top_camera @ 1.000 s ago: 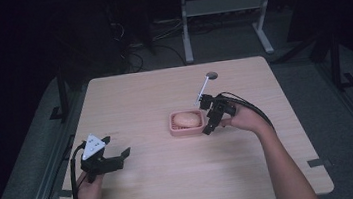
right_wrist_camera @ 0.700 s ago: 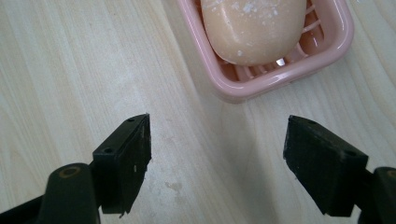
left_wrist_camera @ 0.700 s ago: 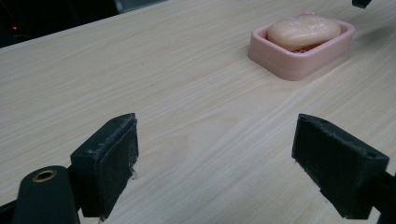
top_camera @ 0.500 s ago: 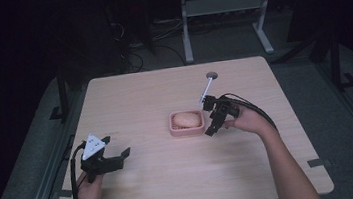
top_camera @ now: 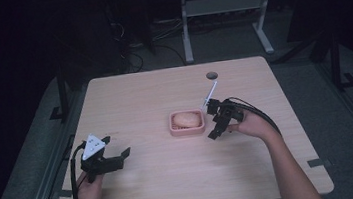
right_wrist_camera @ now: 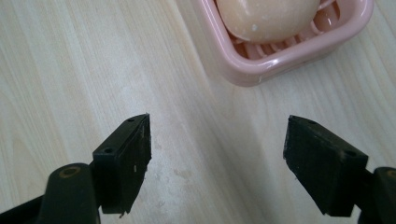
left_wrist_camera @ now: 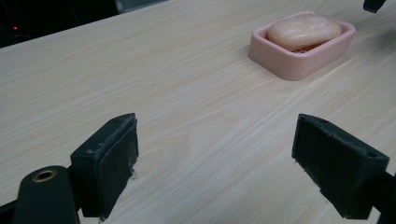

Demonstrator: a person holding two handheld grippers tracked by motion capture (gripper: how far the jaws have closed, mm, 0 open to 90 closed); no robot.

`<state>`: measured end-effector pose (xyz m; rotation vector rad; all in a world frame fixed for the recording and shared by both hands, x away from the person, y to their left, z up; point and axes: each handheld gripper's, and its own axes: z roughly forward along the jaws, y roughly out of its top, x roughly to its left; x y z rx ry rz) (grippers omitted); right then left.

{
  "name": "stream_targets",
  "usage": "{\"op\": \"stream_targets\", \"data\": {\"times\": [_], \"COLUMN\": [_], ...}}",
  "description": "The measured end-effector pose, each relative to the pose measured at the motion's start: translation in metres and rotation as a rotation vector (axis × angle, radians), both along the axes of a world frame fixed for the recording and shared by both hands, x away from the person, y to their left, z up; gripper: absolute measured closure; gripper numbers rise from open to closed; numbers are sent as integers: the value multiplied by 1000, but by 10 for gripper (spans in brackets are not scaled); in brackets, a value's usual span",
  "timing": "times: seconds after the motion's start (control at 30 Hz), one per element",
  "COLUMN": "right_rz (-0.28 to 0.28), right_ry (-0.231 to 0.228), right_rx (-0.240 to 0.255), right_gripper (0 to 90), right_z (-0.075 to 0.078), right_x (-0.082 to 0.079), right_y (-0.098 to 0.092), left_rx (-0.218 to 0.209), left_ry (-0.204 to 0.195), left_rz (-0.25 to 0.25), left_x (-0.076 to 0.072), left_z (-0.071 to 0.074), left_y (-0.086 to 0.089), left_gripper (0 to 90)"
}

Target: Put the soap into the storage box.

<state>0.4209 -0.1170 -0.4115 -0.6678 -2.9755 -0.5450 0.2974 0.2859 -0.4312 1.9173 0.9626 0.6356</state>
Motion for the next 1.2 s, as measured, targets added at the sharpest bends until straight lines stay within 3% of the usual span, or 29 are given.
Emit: {"op": "stream_targets", "data": {"times": [0.73,1.2], "right_rz": [-27,-47], "right_ry": [-6,-17], "right_rx": [-11,22], "right_gripper": [226,225], "right_z": [-7,-14], "right_x": [-20,-33], "right_y": [-21,-33], "left_rx": [6,12], "left_ry": [-1,0], "left_rz": [-2,-5], "left_x": [0,0], "left_z": [0,0], "left_y": [0,0], "left_gripper": [143,143]}}
